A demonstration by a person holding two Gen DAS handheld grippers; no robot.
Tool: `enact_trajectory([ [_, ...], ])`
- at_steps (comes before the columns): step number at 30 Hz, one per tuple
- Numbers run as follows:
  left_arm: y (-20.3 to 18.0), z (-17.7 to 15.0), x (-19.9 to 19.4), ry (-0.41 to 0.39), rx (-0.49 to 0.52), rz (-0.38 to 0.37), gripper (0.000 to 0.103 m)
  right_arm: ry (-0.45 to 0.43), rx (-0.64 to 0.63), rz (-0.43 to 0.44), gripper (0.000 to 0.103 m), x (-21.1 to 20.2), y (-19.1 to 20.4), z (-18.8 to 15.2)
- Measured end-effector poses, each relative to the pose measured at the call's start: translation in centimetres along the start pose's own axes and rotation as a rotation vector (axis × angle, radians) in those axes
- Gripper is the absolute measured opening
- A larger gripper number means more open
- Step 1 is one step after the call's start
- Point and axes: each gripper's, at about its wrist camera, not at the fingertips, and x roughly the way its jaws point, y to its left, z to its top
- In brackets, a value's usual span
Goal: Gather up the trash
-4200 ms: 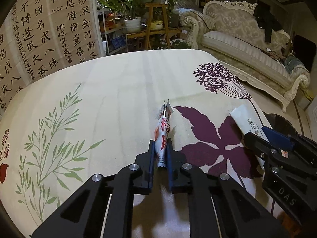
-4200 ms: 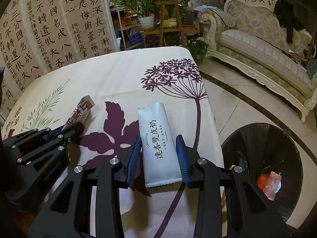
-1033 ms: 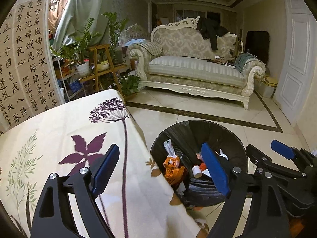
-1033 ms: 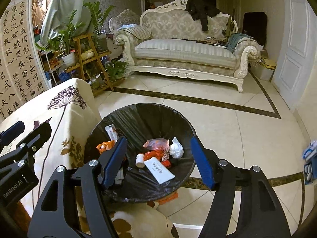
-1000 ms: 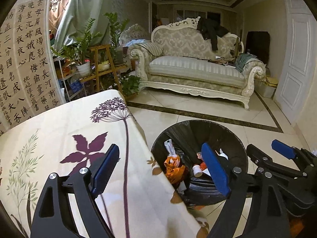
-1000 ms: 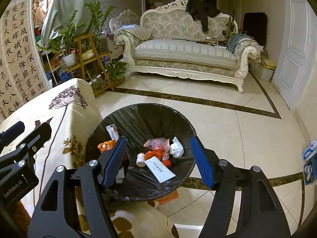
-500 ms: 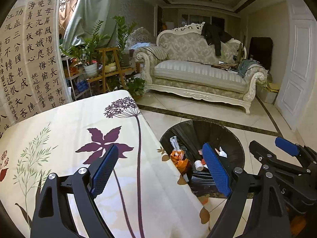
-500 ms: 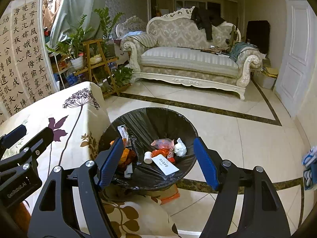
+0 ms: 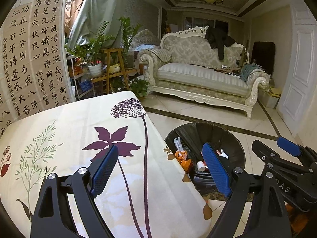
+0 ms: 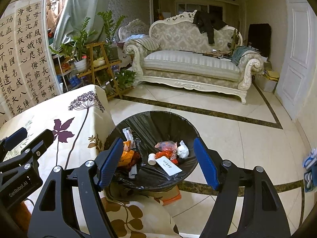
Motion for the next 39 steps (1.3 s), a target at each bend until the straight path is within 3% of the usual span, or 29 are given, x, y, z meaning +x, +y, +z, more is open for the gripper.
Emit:
enact_trajectory([
  [39,0.06,-0.23,-0.04,-0.009,0.015,0.011,0.084,0.001,0.002,0.001,0.072,-0.02,-0.07,-0.04],
])
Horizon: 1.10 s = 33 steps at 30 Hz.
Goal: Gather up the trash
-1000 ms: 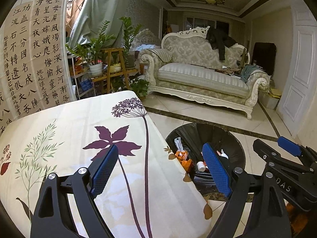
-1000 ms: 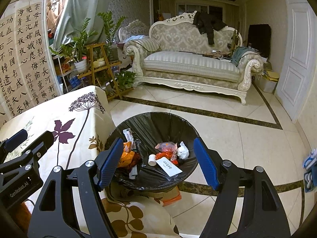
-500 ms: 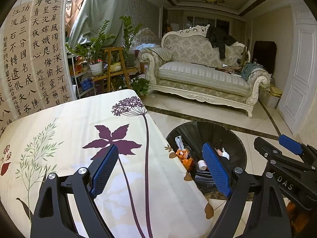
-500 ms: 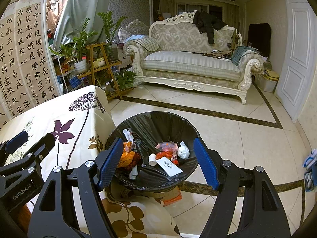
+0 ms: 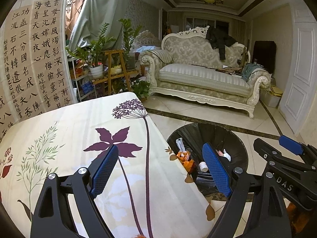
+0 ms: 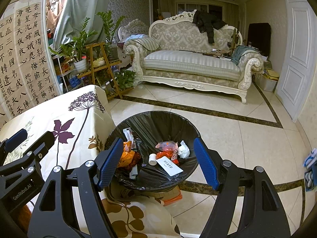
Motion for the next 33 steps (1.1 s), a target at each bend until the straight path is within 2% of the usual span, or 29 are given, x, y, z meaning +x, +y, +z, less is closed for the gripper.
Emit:
enact_trajectory([
  [20,0.2,0.2,0.4,0.025,-0.018,-0.041,0.086,0.002,0.000,0.000,0.072,0.0,0.1,0.1],
  [29,0.1,0.0,0.8,0.025,0.014,-0.009,0.087,0.014,-0.010,0.007,0.072,0.0,0.6,-0.4],
  [33,1.4,-0.1,1.2,0.049,-0.009,0.013,0.087,0.022,-0.025,0.024,0.072,0.3,1.7,-0.7],
])
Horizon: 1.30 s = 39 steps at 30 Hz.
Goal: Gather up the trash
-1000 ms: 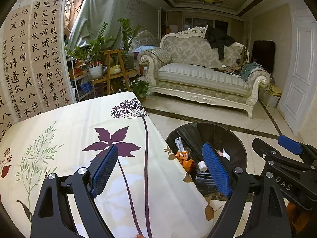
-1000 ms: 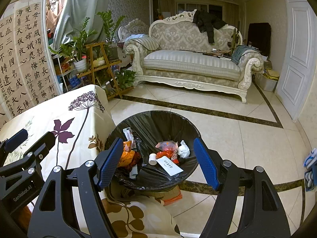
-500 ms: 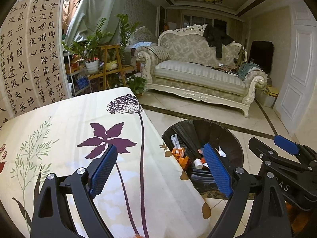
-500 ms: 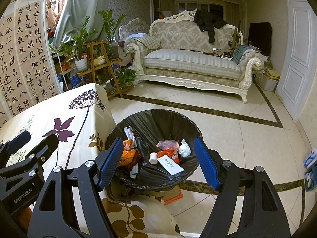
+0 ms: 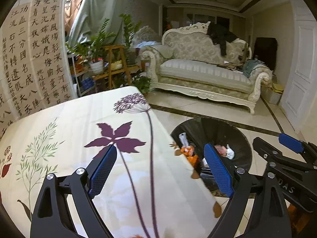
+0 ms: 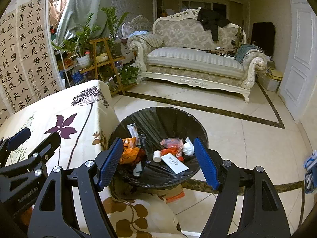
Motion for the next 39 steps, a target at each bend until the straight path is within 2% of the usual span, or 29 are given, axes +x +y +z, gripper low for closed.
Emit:
enact_trajectory([
  [7,4.9,-0.5,1.3,0.059,-0.085,0.093,0.087,0.029,-0.066,0.072,0.072,1.9,4.2,1.1],
  [13,11.7,-1.5,2.3,0.108,-0.144,0.211,0.087,0.082,-0.143,0.170,0.073,5.1,10.9,2.7],
  [16,15.8,-2.1,2.9,0.138,-0.159,0.269,0.087,0.123,-0.179,0.250,0.075,7.1,15.4,3.7],
  [17,17.1,-2.3,3.2,0.150,-0.160,0.288,0.087,0.138,-0.197,0.283,0.079,8.1,17.9,4.1],
  [19,20.1,-2.6,3.7,0.176,-0.168,0.333,0.087,0.153,-0.214,0.316,0.080,9.4,20.9,4.7],
  [21,23.1,-2.8,4.0,0.191,-0.197,0.379,0.087,0.183,-0.245,0.371,0.080,10.9,25.6,5.3],
  [25,28.5,-3.2,4.4,0.214,-0.259,0.456,0.087,0.228,-0.292,0.427,0.082,13.7,33.8,6.2],
  [27,30.5,-3.4,4.8,0.248,-0.283,0.480,0.087,0.249,-0.302,0.438,0.082,15.0,37.2,6.5],
  [31,34.2,-3.6,5.3,0.290,-0.381,0.463,0.087,0.286,-0.351,0.410,0.085,17.9,44.7,6.3],
  [34,35.6,-3.4,5.9,0.315,-0.380,0.491,0.087,0.291,-0.357,0.377,0.089,19.3,48.1,6.3],
  [38,36.5,-3.0,6.3,0.315,-0.369,0.480,0.090,0.281,-0.379,0.348,0.092,20.2,51.2,6.6],
  [39,36.7,-3.0,6.4,0.315,-0.378,0.476,0.092,0.274,-0.380,0.341,0.097,20.4,51.7,6.7],
])
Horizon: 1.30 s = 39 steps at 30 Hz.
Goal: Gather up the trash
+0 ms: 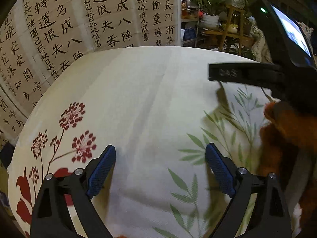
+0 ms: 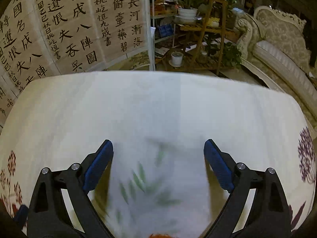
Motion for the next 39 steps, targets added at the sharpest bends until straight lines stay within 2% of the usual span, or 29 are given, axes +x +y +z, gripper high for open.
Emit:
enact_trajectory([
  [2,0.5,0.1,0.6,0.011,-0.023,-0.017,0.094,0.029,-0.006,-0.004,0.098,0.9,0.6,0.4],
  [6,0.6,0.7,1.1,0.017,-0.029,-0.015,0.097,0.032,0.002,-0.016,0.099,1.3,0.9,0.9],
  [39,0.5,1.0,1.2,0.017,-0.029,-0.016,0.098,0.030,0.004,-0.015,0.099,1.4,1.1,0.8],
])
